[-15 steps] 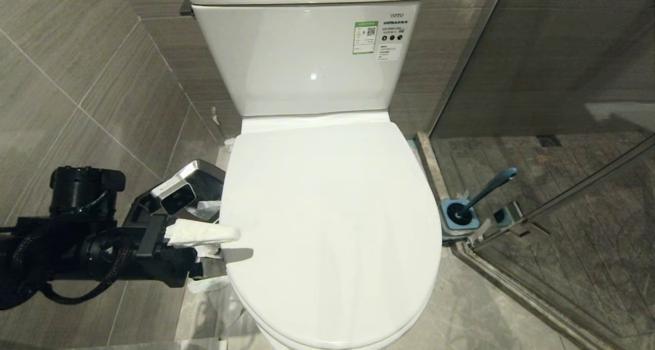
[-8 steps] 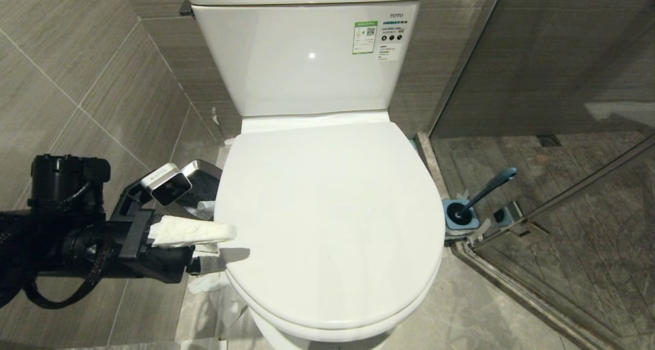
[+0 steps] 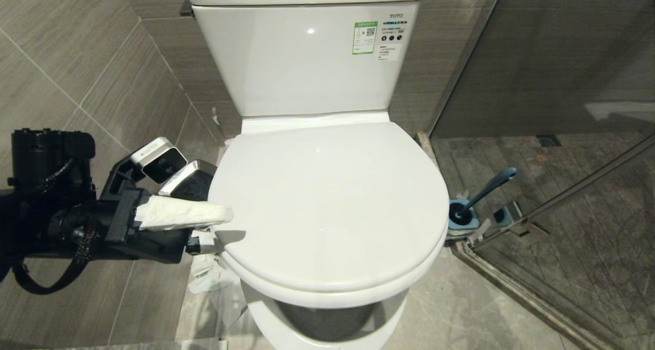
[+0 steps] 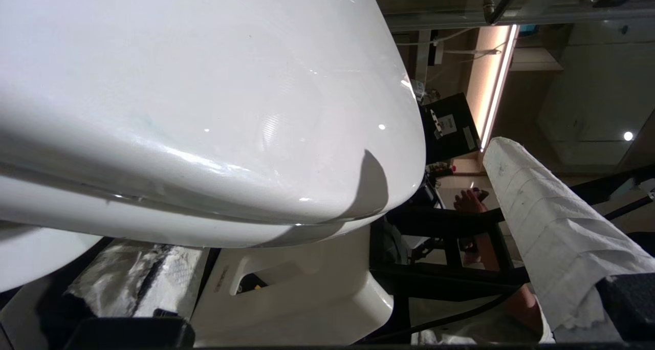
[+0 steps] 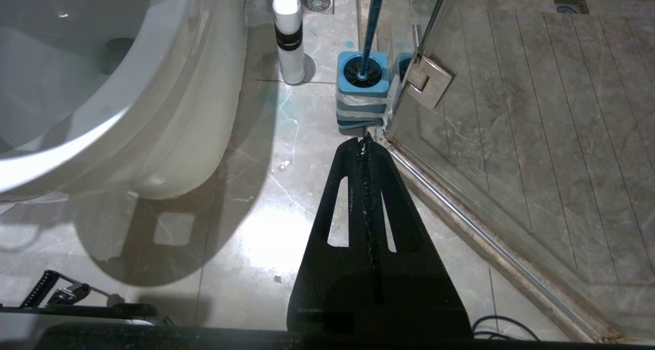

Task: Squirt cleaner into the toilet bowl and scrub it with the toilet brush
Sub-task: Use the left hand to lift the toilet lid slightly

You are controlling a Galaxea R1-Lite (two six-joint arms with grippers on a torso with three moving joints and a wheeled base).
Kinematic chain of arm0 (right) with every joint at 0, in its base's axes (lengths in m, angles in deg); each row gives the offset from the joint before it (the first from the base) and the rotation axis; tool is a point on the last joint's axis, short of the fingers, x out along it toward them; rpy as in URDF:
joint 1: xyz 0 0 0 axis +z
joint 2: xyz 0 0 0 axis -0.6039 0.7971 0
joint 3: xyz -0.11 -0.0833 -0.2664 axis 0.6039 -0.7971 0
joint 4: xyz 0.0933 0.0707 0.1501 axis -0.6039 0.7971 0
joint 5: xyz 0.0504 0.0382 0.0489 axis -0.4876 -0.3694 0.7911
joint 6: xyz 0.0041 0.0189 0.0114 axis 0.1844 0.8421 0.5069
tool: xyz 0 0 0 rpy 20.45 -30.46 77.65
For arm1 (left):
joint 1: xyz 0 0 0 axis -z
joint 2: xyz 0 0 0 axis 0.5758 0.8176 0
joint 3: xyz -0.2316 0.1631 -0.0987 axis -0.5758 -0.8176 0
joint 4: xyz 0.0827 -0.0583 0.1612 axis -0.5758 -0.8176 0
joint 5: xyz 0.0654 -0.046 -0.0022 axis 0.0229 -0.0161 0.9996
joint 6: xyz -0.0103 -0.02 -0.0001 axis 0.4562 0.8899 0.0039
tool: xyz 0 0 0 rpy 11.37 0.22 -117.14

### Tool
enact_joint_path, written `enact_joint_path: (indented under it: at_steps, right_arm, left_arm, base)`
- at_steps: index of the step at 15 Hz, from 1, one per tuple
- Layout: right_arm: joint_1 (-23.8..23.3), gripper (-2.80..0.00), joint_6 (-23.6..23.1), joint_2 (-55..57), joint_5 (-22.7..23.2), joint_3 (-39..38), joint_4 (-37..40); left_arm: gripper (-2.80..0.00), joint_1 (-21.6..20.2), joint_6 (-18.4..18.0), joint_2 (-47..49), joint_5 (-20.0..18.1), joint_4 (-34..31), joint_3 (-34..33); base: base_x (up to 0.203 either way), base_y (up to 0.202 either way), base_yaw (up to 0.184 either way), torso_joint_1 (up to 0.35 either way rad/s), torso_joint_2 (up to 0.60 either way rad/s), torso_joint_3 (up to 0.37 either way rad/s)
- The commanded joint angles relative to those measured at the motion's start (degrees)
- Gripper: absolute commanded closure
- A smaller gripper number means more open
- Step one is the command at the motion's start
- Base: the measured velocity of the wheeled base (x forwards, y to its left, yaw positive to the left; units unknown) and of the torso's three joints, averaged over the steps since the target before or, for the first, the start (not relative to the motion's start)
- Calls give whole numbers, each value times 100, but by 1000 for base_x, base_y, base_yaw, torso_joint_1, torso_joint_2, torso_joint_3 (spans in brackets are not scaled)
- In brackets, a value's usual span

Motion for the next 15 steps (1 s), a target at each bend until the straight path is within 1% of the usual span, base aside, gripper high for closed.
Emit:
enact_joint_path:
  at_steps: [1, 3, 5, 6, 9, 12, 15]
  right_arm:
    - [1, 0, -3, 0, 0, 1, 0]
    - [1, 0, -3, 0, 0, 1, 0]
    - [1, 0, -3, 0, 0, 1, 0]
    - [1, 0, -3, 0, 0, 1, 0]
    - [1, 0, -3, 0, 0, -6, 0]
    - [1, 0, -3, 0, 0, 1, 0]
    - [1, 0, -3, 0, 0, 1, 0]
  left_arm:
    - [-280, 2, 45, -79, -14, 15, 278]
    - [-280, 9, 378, -144, -14, 19, 576]
    - [-280, 1, 805, -221, -14, 28, 869]
    - [-280, 1, 904, -230, -14, 28, 956]
    - [-280, 1, 920, -226, -6, 28, 1132]
    - [-280, 1, 946, -206, -5, 28, 1501]
    - [-280, -1, 1158, -151, -5, 28, 2048]
  base:
    - [0, 0, 0, 0, 0, 0]
    - [0, 0, 0, 0, 0, 0]
    - [0, 0, 0, 0, 0, 0]
    - [0, 0, 0, 0, 0, 0]
    - [0, 0, 0, 0, 0, 0]
    - [0, 0, 0, 0, 0, 0]
    - [0, 0, 0, 0, 0, 0]
